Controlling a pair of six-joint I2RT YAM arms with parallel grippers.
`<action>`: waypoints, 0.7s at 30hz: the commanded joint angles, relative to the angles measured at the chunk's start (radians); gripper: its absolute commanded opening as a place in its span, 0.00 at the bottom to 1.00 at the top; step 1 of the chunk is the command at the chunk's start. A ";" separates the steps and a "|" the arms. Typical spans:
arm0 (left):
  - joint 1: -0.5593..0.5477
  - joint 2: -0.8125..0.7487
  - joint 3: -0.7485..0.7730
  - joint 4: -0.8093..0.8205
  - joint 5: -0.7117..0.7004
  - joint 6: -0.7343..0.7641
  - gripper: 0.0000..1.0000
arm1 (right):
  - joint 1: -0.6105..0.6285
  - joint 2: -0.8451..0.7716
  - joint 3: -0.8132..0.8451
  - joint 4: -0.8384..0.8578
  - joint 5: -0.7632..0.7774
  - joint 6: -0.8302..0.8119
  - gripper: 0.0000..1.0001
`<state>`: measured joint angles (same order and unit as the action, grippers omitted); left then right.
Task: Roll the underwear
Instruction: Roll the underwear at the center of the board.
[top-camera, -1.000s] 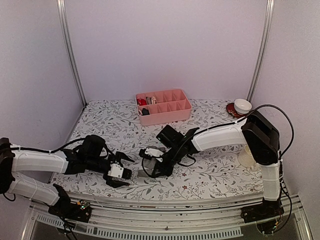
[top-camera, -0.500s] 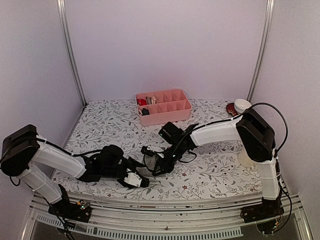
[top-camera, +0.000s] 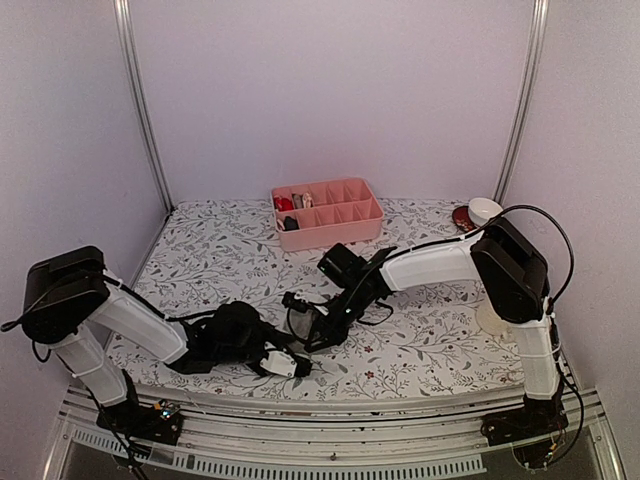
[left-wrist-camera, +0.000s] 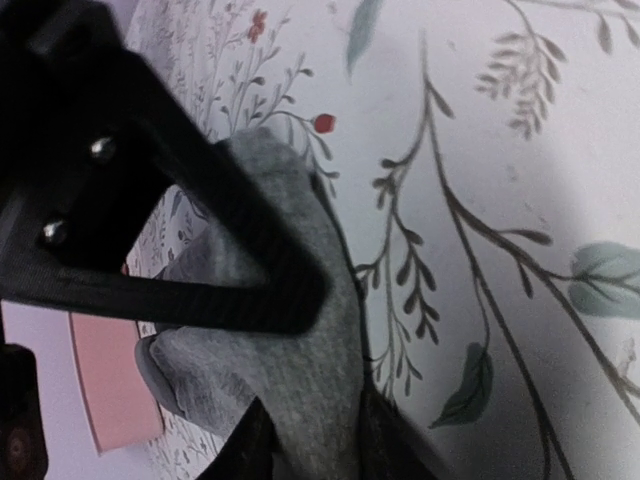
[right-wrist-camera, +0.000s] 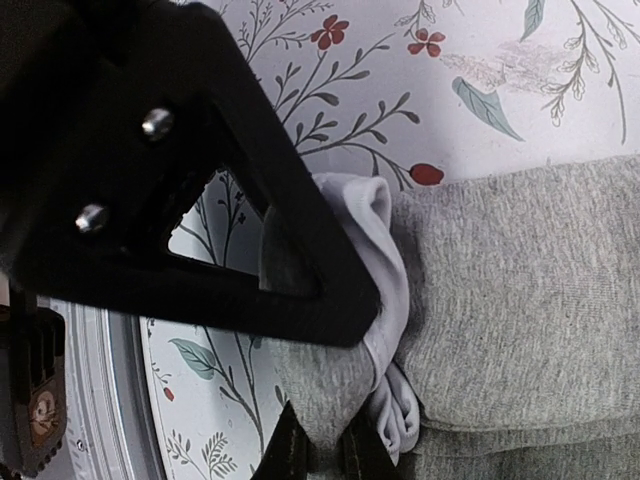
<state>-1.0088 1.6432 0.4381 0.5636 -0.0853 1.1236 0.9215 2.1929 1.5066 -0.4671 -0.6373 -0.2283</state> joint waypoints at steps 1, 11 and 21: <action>-0.019 0.036 -0.001 -0.035 -0.042 -0.016 0.22 | -0.005 0.050 -0.009 -0.070 0.057 -0.013 0.02; -0.018 0.018 0.102 -0.370 0.065 -0.113 0.00 | -0.005 -0.128 -0.111 0.013 0.146 0.002 0.35; 0.104 0.083 0.352 -0.835 0.361 -0.208 0.00 | 0.079 -0.485 -0.344 0.237 0.554 -0.003 0.49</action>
<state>-0.9562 1.6772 0.7231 0.0376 0.1032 0.9691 0.9428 1.8427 1.2419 -0.3714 -0.3111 -0.2199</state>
